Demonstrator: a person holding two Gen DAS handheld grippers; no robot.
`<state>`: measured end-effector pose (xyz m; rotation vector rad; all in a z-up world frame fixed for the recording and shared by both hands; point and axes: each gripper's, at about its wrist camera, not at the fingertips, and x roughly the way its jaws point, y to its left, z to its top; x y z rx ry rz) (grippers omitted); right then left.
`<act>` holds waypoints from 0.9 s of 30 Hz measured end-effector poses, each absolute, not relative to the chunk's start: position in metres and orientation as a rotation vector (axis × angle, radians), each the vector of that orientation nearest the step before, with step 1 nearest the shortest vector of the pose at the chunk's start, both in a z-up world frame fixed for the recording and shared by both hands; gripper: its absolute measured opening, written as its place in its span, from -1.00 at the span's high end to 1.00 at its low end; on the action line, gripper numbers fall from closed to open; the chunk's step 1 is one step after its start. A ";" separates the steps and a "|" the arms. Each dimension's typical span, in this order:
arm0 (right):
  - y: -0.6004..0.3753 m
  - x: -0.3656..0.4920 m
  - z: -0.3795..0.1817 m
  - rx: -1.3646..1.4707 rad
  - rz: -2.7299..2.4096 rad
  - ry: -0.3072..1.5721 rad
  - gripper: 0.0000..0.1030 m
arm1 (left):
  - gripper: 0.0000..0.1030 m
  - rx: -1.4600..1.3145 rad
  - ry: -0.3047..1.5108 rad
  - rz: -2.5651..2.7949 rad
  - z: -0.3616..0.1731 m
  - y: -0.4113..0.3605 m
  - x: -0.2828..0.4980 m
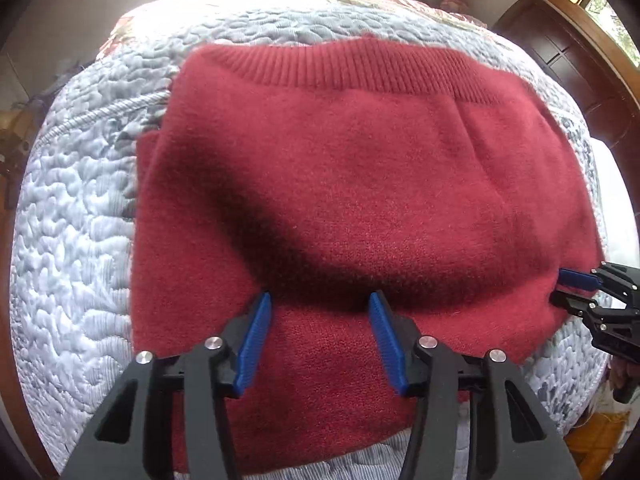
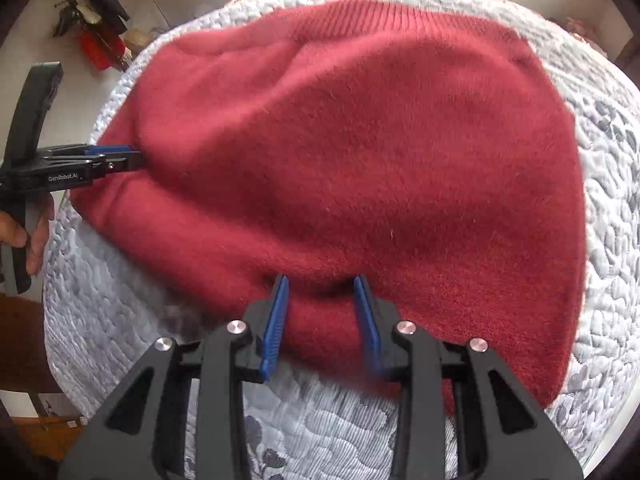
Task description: Fold small clothes
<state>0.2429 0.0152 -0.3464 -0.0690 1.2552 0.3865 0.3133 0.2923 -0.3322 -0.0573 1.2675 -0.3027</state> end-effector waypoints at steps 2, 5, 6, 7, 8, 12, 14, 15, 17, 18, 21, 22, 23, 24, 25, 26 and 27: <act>0.026 0.237 -0.324 -0.082 0.405 1.200 0.14 | -0.08 -0.145 1.214 -0.310 -0.308 0.313 0.318; 0.052 0.232 -0.313 -0.092 0.463 1.167 0.08 | -0.22 -0.206 1.151 -0.302 -0.289 0.338 0.335; 0.061 0.233 -0.314 -0.094 0.478 1.163 0.08 | -0.22 -0.219 1.161 -0.316 -0.290 0.344 0.345; 0.071 0.235 -0.316 -0.087 0.489 1.164 0.09 | -0.22 -0.224 1.167 -0.327 -0.292 0.346 0.354; 0.082 0.237 -0.321 -0.074 0.498 1.174 0.09 | -0.22 -0.205 1.178 -0.334 -0.297 0.346 0.363; 0.112 0.239 -0.333 -0.060 0.529 1.194 0.08 | -0.22 -0.037 1.281 -0.191 -0.334 0.355 0.388; 0.123 0.236 -0.333 -0.107 0.546 1.178 0.08 | -0.24 -0.062 1.283 -0.140 -0.334 0.373 0.393; 0.129 0.234 -0.333 -0.132 0.555 1.162 0.07 | -0.24 -0.067 1.265 -0.124 -0.328 0.379 0.392; 0.144 0.227 -0.329 -0.203 0.583 1.118 0.02 | -0.25 -0.058 1.232 -0.089 -0.316 0.389 0.388; 0.156 0.223 -0.329 -0.245 0.601 1.094 -0.03 | -0.24 -0.050 1.230 -0.054 -0.313 0.396 0.388; 0.187 0.205 -0.329 -0.391 0.646 1.003 -0.14 | -0.24 -0.184 1.269 -0.053 -0.314 0.419 0.393; 0.197 0.199 -0.329 -0.445 0.659 0.970 -0.15 | -0.24 -0.251 1.283 -0.090 -0.315 0.421 0.395; 0.204 0.193 -0.331 -0.493 0.668 0.939 -0.15 | -0.26 -0.328 1.294 -0.154 -0.315 0.424 0.397; 0.211 0.187 -0.331 -0.541 0.677 0.906 -0.15 | -0.28 -0.400 1.307 -0.223 -0.317 0.427 0.398; 0.218 0.180 -0.332 -0.593 0.684 0.867 -0.15 | -0.38 -0.469 1.327 -0.292 -0.321 0.426 0.400; 0.226 0.174 -0.334 -0.652 0.683 0.821 -0.16 | -0.47 -0.518 1.352 -0.342 -0.326 0.424 0.402; 0.235 0.168 -0.337 -0.713 0.677 0.774 -0.23 | -0.48 -0.543 1.376 -0.374 -0.329 0.410 0.401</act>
